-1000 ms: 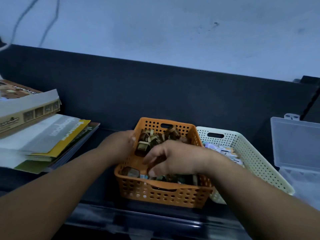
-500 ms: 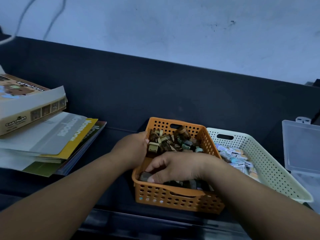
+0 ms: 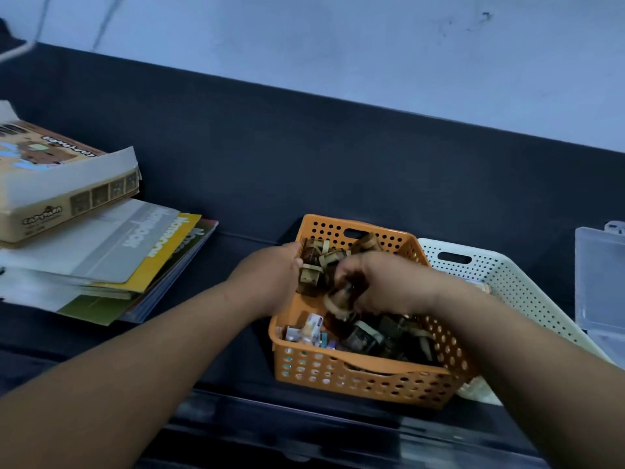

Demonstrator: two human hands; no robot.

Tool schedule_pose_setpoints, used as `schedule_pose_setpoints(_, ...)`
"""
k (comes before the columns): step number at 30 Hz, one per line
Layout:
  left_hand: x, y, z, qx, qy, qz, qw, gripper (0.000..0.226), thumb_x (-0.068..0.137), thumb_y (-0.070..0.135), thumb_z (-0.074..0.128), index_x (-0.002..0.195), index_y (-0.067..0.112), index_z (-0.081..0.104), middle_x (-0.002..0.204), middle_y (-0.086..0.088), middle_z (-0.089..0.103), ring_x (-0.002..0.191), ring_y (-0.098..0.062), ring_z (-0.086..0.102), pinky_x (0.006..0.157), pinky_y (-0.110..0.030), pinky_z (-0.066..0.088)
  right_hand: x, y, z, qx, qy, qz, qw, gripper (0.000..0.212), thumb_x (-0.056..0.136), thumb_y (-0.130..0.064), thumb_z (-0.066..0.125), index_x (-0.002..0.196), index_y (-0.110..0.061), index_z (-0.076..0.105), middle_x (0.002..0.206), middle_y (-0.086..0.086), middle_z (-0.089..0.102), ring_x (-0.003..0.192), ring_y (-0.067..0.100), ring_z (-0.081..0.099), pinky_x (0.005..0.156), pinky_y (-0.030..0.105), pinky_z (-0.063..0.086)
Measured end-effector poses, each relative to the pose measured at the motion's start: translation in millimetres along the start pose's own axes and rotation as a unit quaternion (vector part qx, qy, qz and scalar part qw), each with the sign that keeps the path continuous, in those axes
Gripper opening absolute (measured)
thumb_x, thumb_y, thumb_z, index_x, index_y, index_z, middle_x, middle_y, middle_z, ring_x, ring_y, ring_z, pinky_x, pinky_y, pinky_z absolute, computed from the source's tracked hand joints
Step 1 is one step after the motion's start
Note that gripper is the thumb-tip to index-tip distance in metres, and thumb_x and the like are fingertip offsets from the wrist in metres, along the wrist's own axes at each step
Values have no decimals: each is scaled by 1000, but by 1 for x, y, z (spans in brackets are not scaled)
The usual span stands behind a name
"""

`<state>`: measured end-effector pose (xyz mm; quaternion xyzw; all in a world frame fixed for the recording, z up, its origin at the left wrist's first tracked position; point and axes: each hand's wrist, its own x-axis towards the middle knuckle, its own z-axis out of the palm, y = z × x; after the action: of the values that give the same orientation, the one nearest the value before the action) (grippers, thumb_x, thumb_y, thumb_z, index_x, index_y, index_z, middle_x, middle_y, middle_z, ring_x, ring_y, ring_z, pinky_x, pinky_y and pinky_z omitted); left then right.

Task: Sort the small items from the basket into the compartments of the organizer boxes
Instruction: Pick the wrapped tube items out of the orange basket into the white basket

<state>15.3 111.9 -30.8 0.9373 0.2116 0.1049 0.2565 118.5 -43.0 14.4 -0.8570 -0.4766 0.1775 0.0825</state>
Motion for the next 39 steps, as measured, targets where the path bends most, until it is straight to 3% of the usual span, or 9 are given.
schedule_pose_setpoints(6,-2,1,0,-8,7,3,1000,38,102,23,34,140,24,41,124,-4,61,109,-21,57,90,-33,48,8,-4,-3,-82,198,-8,977,48,82,-19,70,128,-29,56,120,-3,51,115,18,49,98,29,42)
schedule_pose_setpoints(9,-1,-1,0,-24,14,3,1000,34,102,25,33,133,28,48,114,-2,64,99,-19,59,87,-37,49,-2,-29,9,-3,46,-77,996,23,83,-24,73,104,-28,67,92,-17,58,89,5,57,85,25,48)
schedule_pose_setpoints(12,0,-2,2,-19,18,0,1000,40,102,27,31,141,27,40,127,-3,60,111,-20,57,93,-36,47,4,-37,25,-44,-78,-81,993,26,85,-25,71,110,-28,65,95,-13,65,90,9,61,83,27,51)
schedule_pose_setpoints(18,0,-2,3,-29,2,-8,1000,48,103,29,29,150,23,24,147,-5,44,131,-22,43,104,-34,38,17,-37,39,-118,-87,-60,987,35,87,-21,67,121,-22,57,91,-10,59,86,14,57,64,21,45)
schedule_pose_setpoints(22,0,-2,4,-26,-1,-7,1000,48,104,29,29,151,22,24,148,-5,42,133,-21,41,104,-32,36,21,-38,39,-81,-117,-43,989,47,86,-20,69,130,-21,53,109,-1,63,96,16,59,78,25,49)
schedule_pose_setpoints(26,-1,-1,3,-18,3,-5,1000,48,103,28,29,150,22,25,147,-5,43,132,-21,42,104,-33,37,24,-41,37,-78,-138,-30,987,41,88,-17,67,128,-18,57,88,-6,57,88,16,56,71,23,44)
schedule_pose_setpoints(29,-2,-1,2,-13,6,-2,1000,47,103,28,29,150,23,25,145,-4,45,130,-20,45,101,-32,39,25,-37,37,-56,-153,-26,986,30,89,-14,64,119,-15,63,102,1,64,94,18,58,80,27,47)
schedule_pose_setpoints(34,0,0,2,-6,6,-7,1000,46,103,25,31,149,25,27,141,-3,50,123,-20,50,90,-27,42,12,-17,20,50,-87,-8,995,16,88,-24,67,104,-23,66,98,-7,63,89,11,56,78,29,45)
schedule_pose_setpoints(39,-3,4,-3,-27,-8,-11,1000,35,103,25,31,136,26,43,117,-3,62,99,-18,57,83,-36,48,-18,27,-11,220,119,27,968,10,82,-23,76,80,-20,66,74,8,63,63,15,55,61,28,46)
